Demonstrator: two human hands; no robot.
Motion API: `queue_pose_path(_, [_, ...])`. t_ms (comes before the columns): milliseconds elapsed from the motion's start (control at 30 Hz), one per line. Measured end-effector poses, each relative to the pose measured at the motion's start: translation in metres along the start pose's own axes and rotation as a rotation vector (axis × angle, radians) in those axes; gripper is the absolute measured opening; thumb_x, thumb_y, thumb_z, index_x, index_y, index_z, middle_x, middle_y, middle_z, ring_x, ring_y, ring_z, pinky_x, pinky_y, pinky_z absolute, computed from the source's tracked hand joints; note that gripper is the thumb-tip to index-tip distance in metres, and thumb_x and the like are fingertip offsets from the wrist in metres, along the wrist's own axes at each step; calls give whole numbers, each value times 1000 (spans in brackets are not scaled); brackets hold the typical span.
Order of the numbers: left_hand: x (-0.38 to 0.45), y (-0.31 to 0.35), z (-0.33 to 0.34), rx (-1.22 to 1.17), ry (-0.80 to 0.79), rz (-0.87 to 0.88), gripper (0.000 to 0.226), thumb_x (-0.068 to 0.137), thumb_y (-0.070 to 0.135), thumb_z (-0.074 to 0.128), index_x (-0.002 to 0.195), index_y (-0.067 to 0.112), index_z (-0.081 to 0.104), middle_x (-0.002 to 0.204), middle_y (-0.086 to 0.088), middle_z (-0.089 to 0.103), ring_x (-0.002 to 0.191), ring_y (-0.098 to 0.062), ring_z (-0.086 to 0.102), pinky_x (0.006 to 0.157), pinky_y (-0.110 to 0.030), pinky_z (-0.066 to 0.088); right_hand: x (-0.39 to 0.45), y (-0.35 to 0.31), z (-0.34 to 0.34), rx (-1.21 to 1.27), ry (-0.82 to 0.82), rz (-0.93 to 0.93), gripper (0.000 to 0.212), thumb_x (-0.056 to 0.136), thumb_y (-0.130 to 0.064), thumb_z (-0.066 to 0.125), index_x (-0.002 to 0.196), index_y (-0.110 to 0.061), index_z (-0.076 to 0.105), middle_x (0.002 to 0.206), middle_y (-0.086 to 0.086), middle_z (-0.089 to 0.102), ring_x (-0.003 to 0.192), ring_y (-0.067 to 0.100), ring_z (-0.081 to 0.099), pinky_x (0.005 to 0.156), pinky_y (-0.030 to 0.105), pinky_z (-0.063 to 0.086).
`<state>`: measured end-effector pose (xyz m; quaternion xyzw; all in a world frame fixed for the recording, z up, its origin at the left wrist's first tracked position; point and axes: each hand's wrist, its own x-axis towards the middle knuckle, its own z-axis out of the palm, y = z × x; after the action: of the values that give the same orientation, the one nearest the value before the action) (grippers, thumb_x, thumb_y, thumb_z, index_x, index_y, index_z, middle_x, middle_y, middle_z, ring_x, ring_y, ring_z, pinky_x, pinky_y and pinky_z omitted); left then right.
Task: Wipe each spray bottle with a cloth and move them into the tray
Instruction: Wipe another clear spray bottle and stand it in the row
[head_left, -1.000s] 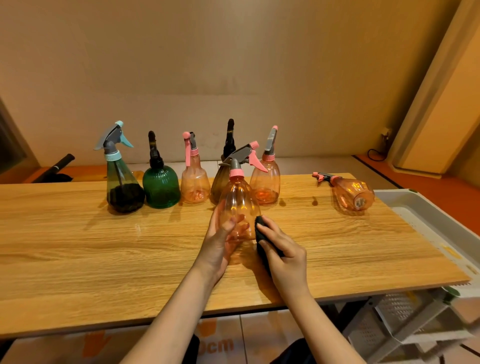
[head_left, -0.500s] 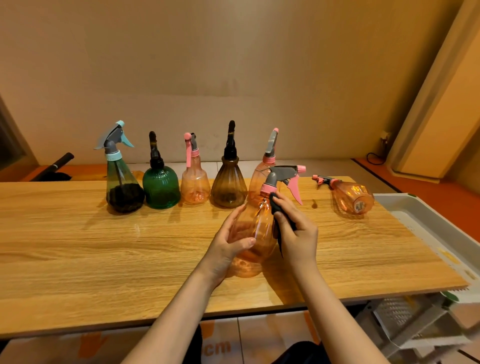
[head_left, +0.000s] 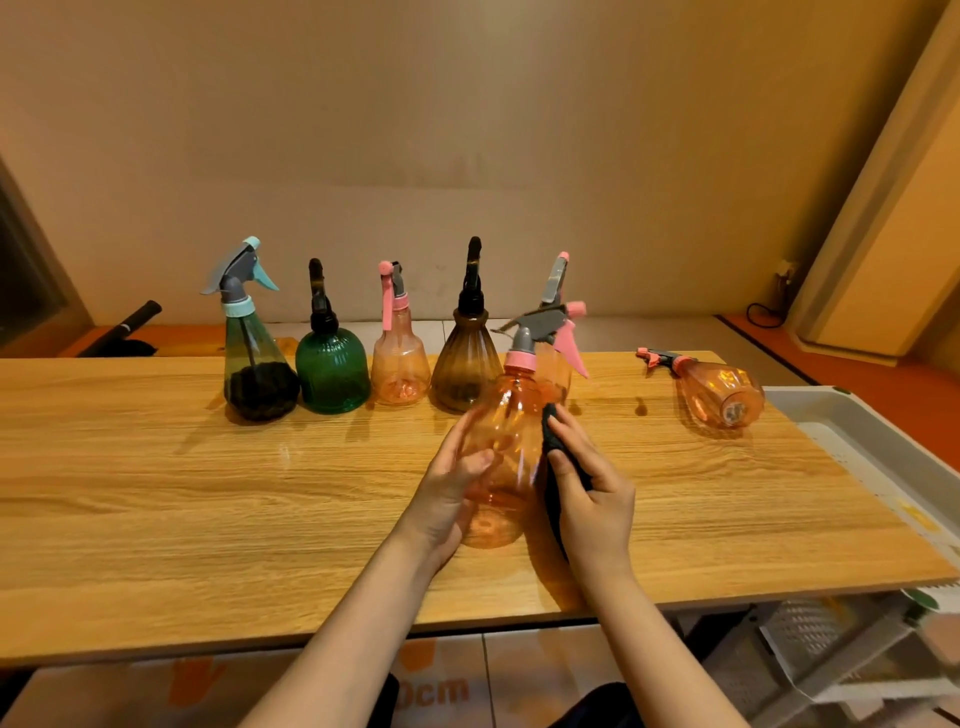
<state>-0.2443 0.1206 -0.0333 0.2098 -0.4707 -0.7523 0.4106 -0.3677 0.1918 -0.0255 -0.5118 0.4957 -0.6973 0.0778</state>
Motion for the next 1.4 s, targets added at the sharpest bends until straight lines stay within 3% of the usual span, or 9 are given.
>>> queue_pose_path(167, [2,5,-2,-201,65,39,93,47,45,91,127,14,55,112,-14,69,99,-24,68,71,-32,58,-15,4,10,-44,-50,-80,39,81,2,58,118,-9,57,122,-10,56,118,-1,51,97,13,39])
queue_pose_path(400, [1,7,-1,-275,107,3,100,39,47,93,125,12,56,106,-12,71,92,-22,70,70,-31,59,-16,7,9,-55,-84,-108,35,83,-7,59,117,-6,58,124,-7,56,118,4,53,98,16,40])
queue_pose_path(500, [3,5,0,-219,129,17,98,54,52,86,134,11,49,111,-13,69,95,-22,69,69,-31,58,-16,7,8,-77,-58,-106,39,80,4,59,116,-9,60,122,-7,57,118,2,53,97,14,40])
queue_pose_path(667, [0,5,-1,-205,177,-59,47,92,43,41,121,9,59,97,-11,73,83,-22,70,76,-39,52,-16,4,9,-85,-28,-78,39,80,2,58,117,-12,58,122,-8,57,117,-3,51,96,11,39])
queue_pose_path(867, [0,3,0,-128,236,-9,58,82,37,58,130,7,53,97,-9,71,85,-19,68,70,-29,56,-15,7,7,-84,-7,-69,40,80,2,57,117,-12,58,121,-8,57,117,-2,51,96,12,39])
queue_pose_path(1067, [2,2,2,-58,198,34,40,102,22,28,139,21,43,109,-8,67,94,-19,66,81,-35,50,-17,9,6,-126,-32,-156,36,80,3,59,113,-10,63,122,-1,59,119,9,53,99,20,41])
queue_pose_path(1200, [-1,2,4,76,204,38,81,71,61,70,138,23,46,124,-12,64,114,-29,62,94,-45,49,-19,13,6,-176,-83,-238,30,84,-8,55,112,-8,65,122,6,60,122,15,52,103,24,39])
queue_pose_path(1267, [-2,3,5,107,183,54,95,50,58,85,132,30,48,121,-8,66,112,-25,64,87,-37,53,-18,13,6,-178,-85,-230,31,84,-9,54,113,-9,64,122,5,60,122,14,52,103,24,38])
queue_pose_path(1400, [-2,4,4,74,138,70,98,50,45,84,138,28,43,122,-8,66,112,-26,63,76,-29,55,-8,8,6,-162,-91,-206,32,84,-13,54,114,-13,63,123,-1,59,120,10,52,101,23,40])
